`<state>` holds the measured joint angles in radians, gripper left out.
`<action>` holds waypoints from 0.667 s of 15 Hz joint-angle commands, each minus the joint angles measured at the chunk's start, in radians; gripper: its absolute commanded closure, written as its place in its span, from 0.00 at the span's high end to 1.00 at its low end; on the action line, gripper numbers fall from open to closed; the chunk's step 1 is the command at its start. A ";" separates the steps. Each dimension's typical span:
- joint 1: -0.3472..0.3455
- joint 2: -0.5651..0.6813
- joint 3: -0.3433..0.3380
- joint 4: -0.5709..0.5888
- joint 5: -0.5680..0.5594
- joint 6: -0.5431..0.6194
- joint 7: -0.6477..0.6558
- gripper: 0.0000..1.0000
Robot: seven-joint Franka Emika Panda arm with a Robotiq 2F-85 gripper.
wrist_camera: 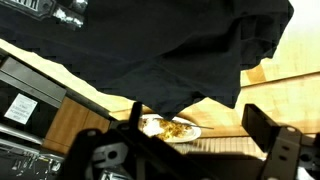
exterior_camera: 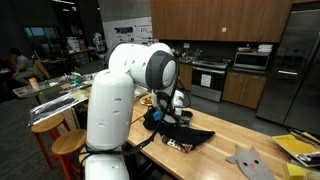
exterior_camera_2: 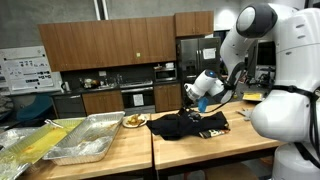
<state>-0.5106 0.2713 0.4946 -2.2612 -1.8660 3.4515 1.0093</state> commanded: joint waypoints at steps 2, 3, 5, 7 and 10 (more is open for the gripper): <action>-0.017 0.010 0.015 0.006 0.006 0.014 -0.012 1.00; -0.050 0.035 0.069 0.021 0.006 0.001 -0.036 1.00; -0.046 0.062 0.112 0.042 -0.029 0.004 -0.080 1.00; -0.010 0.073 0.109 0.045 -0.061 0.005 -0.107 1.00; 0.067 0.068 0.061 0.033 -0.131 -0.006 -0.106 1.00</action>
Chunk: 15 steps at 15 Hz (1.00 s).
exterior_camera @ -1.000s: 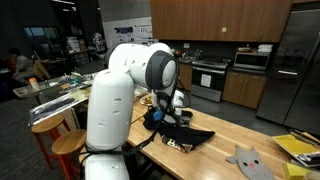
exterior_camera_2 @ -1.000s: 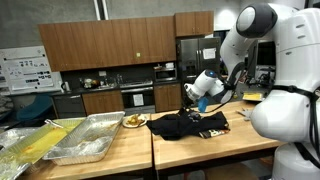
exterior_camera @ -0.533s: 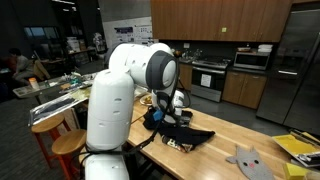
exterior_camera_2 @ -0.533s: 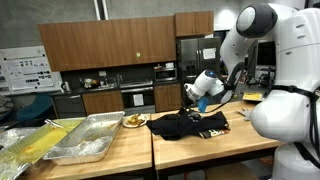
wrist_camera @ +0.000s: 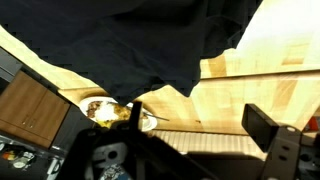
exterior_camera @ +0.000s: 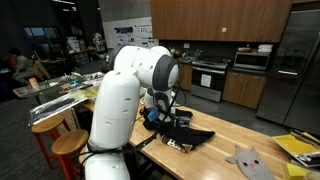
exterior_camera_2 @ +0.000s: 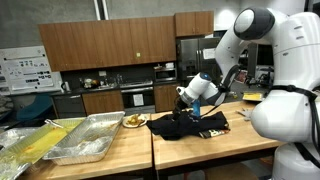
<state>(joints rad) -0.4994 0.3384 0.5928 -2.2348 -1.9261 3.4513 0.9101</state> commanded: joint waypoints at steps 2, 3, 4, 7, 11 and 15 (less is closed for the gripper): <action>0.108 0.004 -0.075 0.009 -0.121 -0.015 0.003 1.00; 0.138 0.009 -0.102 0.015 -0.150 -0.014 0.005 1.00; 0.169 0.013 -0.128 0.022 -0.176 -0.017 0.003 1.00; 0.306 0.008 -0.278 0.016 -0.048 -0.007 -0.203 1.00; 0.390 0.037 -0.355 0.067 0.076 -0.004 -0.434 1.00; 0.353 0.096 -0.302 0.151 0.005 -0.005 -0.432 1.00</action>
<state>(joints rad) -0.1487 0.3919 0.2887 -2.1425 -1.9030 3.4312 0.5156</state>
